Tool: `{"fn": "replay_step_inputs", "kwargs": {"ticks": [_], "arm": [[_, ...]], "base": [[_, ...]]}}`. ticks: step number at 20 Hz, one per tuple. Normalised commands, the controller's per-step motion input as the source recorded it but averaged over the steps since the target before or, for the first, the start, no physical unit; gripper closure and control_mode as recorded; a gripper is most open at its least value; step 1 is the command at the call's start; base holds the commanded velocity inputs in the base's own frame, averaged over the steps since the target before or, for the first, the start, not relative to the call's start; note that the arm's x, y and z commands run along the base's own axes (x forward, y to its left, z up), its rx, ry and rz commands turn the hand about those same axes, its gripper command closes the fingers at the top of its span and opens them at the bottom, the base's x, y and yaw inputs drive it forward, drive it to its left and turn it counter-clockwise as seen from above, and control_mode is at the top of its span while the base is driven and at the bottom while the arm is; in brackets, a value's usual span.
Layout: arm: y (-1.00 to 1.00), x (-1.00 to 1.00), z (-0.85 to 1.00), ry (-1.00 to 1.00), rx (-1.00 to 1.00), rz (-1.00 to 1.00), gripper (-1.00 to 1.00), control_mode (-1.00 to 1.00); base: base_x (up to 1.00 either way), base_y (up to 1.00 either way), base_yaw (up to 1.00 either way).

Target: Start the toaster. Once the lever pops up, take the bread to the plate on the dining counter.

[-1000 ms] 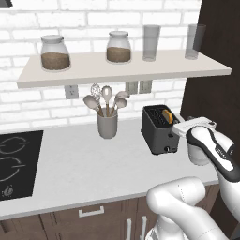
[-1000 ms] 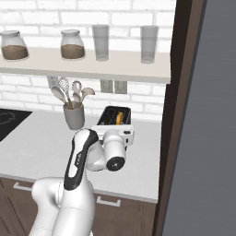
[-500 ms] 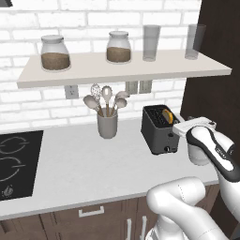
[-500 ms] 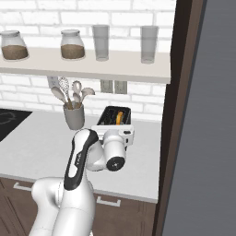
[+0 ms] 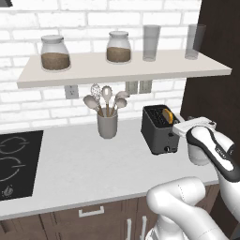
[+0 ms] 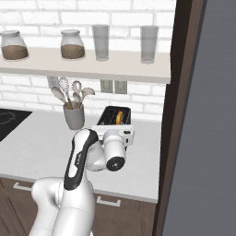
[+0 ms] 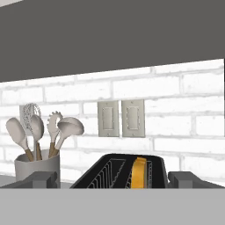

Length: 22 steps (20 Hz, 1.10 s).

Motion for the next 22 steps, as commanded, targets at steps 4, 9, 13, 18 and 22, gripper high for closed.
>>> {"fn": "replay_step_inputs", "kwargs": {"ticks": [4,9,13,18,22], "arm": [[0.00,0.00,0.00,0.00,0.00,0.00,-1.00,-1.00],[0.00,0.00,0.00,0.00,0.00,0.00,-1.00,-1.00],[0.00,0.00,0.00,0.00,0.00,0.00,-1.00,-1.00],[0.00,0.00,0.00,0.00,0.00,0.00,-1.00,-1.00],[0.00,0.00,0.00,0.00,0.00,0.00,-1.00,-1.00]], "base": [[0.00,0.00,0.00],[0.00,0.00,0.00],[0.00,0.00,0.00],[0.00,0.00,0.00],[0.00,0.00,0.00]]}}
